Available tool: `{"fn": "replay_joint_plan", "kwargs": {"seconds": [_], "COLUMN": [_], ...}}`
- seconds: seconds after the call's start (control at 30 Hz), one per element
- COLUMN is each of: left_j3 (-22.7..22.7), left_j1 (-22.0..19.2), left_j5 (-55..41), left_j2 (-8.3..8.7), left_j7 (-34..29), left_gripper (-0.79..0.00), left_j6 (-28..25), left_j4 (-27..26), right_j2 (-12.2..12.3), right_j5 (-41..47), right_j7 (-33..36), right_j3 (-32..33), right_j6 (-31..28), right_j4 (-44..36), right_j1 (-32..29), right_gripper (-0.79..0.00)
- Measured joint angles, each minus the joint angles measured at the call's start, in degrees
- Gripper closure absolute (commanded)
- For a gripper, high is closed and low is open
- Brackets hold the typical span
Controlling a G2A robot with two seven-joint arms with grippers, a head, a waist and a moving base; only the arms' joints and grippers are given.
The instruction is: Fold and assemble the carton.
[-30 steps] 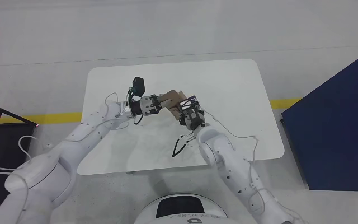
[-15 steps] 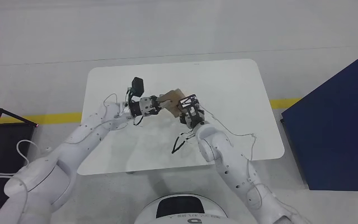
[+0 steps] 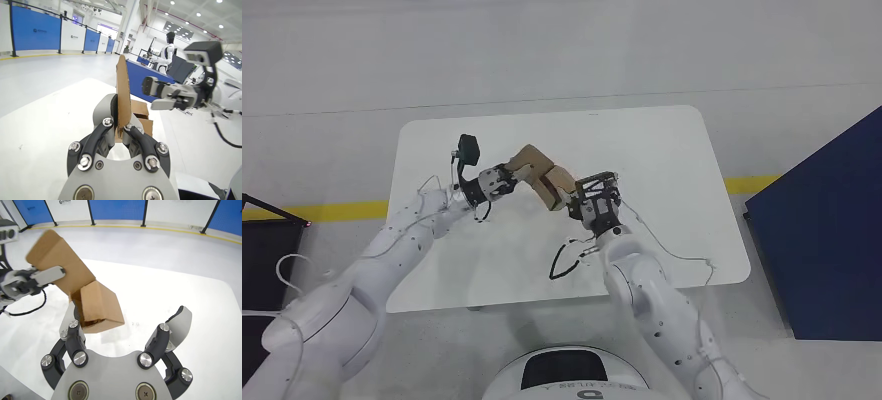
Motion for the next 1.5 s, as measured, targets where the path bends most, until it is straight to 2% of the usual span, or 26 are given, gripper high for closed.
{"fn": "replay_joint_plan", "kwargs": {"seconds": [0.1, 0.13, 0.23, 0.27, 0.3, 0.33, 0.43, 0.67, 0.77, 0.87, 0.93, 0.97, 1.0, 1.03, 1.07, 1.23, 1.33, 1.43, 1.5], "left_j3": [0.4, 0.5, 0.9, 1.0, 1.1, 1.1, 1.1, 1.1, 0.7, -0.7, -1.6, -2.0, -2.6, -3.1, -3.6, -6.6, -8.2, -9.7, -10.9], "left_j1": [-0.7, -1.0, -1.8, -2.0, -2.2, -2.4, -2.6, -2.5, -1.8, -1.4, -1.2, -1.1, -0.9, -0.7, -0.3, 1.6, 3.0, 4.6, 5.7], "left_j5": [-6.0, -7.3, -10.0, -10.5, -10.9, -10.9, -10.7, -10.7, -12.0, -18.5, -23.2, -25.1, -27.5, -29.3, -31.1, -39.2, -40.9, -42.6, -43.7], "left_j2": [-1.84, -2.34, -3.7, -4.02, -4.37, -4.54, -4.59, -4.57, -4.53, -4.43, -4.2, -4.07, -3.86, -3.69, -3.49, -1.88, -0.65, 0.57, 1.34], "left_j7": [-6.4, -8.5, -13.8, -14.9, -16.2, -16.8, -17.0, -17.0, -22.0, -29.5, -35.2, -37.4, -40.1, -41.9, -43.5, -50.8, -54.5, -58.5, -60.6], "left_gripper": [0.0, 0.0, 0.0, 0.0, 0.0, 0.0, 0.0, 0.0, 0.0, 0.0, 0.0, 0.0, 0.0, 0.0, 0.0, 0.0, 0.0, 0.0, 0.0], "left_j6": [0.0, 0.0, 0.0, 0.0, 0.0, 0.0, 0.0, 0.1, 1.4, 0.0, 0.0, 0.2, 0.4, 0.5, 0.5, 0.6, 0.7, 0.8, 1.5], "left_j4": [2.7, 3.1, 3.9, 4.2, 4.5, 4.7, 4.9, 4.8, 3.9, 2.3, 1.2, 0.7, -0.3, -1.0, -1.9, -7.0, -10.5, -13.8, -15.9], "right_j2": [0.6, 0.7, 0.7, 0.6, 0.4, 0.2, -0.3, -0.3, -0.3, -0.6, -0.9, -1.0, -1.1, -1.2, -1.3, -1.7, -1.8, -2.1, -2.5], "right_j5": [-6.0, -8.0, -13.5, -14.4, -15.1, -15.4, -14.6, -14.5, -15.4, -21.1, -24.6, -25.8, -27.1, -27.7, -28.2, -29.4, -29.9, -32.0, -33.0], "right_j7": [0.0, 0.7, 3.8, 4.5, 5.2, 5.5, 5.8, 5.8, 5.8, 7.6, 9.3, 10.1, 11.1, 11.6, 12.0, 13.7, 14.9, 17.3, 18.9], "right_j3": [-1.8, -2.5, -5.4, -6.1, -7.0, -7.5, -8.2, -8.2, -8.1, -10.2, -11.9, -12.5, -13.2, -13.6, -13.9, -14.2, -13.9, -13.8, -14.3], "right_j6": [-3.2, -4.0, -6.1, -6.3, -6.1, -5.8, -4.4, -4.3, -3.6, -2.6, -2.8, -2.8, -2.9, -3.0, -3.0, -3.3, -3.6, -3.4, -2.7], "right_j4": [-2.6, -2.9, -2.8, -2.4, -1.6, -0.8, 0.9, 0.8, 1.4, 3.3, 4.1, 4.3, 4.5, 4.6, 4.6, 4.9, 5.1, 6.5, 7.5], "right_j1": [-3.2, -3.6, -3.6, -3.2, -2.4, -1.7, 0.3, 0.2, 0.4, 1.4, 2.1, 2.4, 2.6, 2.7, 2.9, 3.2, 3.7, 4.7, 5.6], "right_gripper": [-0.57, -0.523, -0.486, -0.508, -0.625, -0.785, -0.785, -0.785, -0.785, -0.77, -0.68, -0.585, -0.533, -0.536, -0.499, -0.508, -0.628, -0.634, -0.61]}}
